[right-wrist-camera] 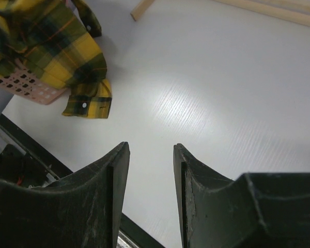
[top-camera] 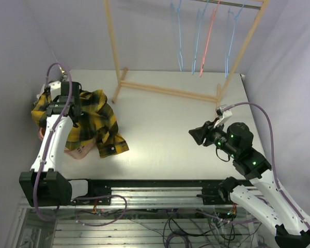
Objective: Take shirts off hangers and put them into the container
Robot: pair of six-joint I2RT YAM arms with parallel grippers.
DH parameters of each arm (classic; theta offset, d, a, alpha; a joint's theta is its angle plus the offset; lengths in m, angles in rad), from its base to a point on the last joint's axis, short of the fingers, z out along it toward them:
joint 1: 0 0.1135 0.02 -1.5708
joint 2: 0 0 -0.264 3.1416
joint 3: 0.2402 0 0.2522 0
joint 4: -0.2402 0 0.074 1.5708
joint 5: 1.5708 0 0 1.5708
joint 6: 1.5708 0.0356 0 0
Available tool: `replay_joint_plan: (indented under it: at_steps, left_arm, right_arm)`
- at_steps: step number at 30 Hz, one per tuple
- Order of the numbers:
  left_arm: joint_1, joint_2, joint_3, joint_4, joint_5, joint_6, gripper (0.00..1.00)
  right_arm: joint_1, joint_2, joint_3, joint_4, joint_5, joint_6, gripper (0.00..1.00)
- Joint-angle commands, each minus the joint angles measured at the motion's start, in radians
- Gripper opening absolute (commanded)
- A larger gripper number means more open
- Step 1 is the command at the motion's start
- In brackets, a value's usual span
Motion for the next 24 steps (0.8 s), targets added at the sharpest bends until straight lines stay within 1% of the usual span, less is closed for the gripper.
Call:
replay_joint_plan:
  at_steps: [1, 5, 12, 14, 17, 20, 22, 23, 24]
  left_arm:
    - [0.139, 0.055, -0.077, 0.045, 0.139, -0.088, 0.07]
    - [0.147, 0.086, -0.156, 0.086, 0.210, -0.128, 0.07]
    - [0.151, 0.189, -0.254, 0.153, 0.276, -0.144, 0.09]
    - [0.167, 0.231, -0.248, 0.153, 0.331, -0.148, 0.10]
    - [0.185, 0.281, -0.280, 0.196, 0.440, -0.160, 0.11]
    - [0.186, 0.320, -0.307, 0.208, 0.496, -0.178, 0.12]
    - [0.185, 0.324, -0.311, 0.206, 0.496, -0.187, 0.18]
    - [0.186, 0.326, -0.307, 0.199, 0.487, -0.188, 0.23]
    - [0.186, 0.328, -0.304, 0.190, 0.480, -0.189, 0.31]
  right_arm:
    - [-0.003, -0.005, -0.021, 0.025, -0.011, -0.007, 0.40]
    - [-0.003, -0.024, -0.042, 0.039, 0.011, -0.002, 0.40]
    - [-0.003, 0.018, -0.042, 0.061, -0.008, -0.007, 0.40]
    - [-0.003, 0.023, -0.045, 0.070, -0.008, -0.007, 0.40]
    - [-0.003, 0.024, -0.047, 0.080, -0.008, -0.007, 0.40]
    - [-0.004, 0.023, -0.043, 0.077, -0.004, -0.010, 0.41]
    - [-0.003, 0.019, -0.045, 0.076, 0.005, -0.011, 0.41]
    - [-0.003, 0.018, -0.046, 0.077, 0.008, -0.011, 0.41]
    - [-0.003, 0.017, -0.048, 0.079, 0.011, -0.012, 0.41]
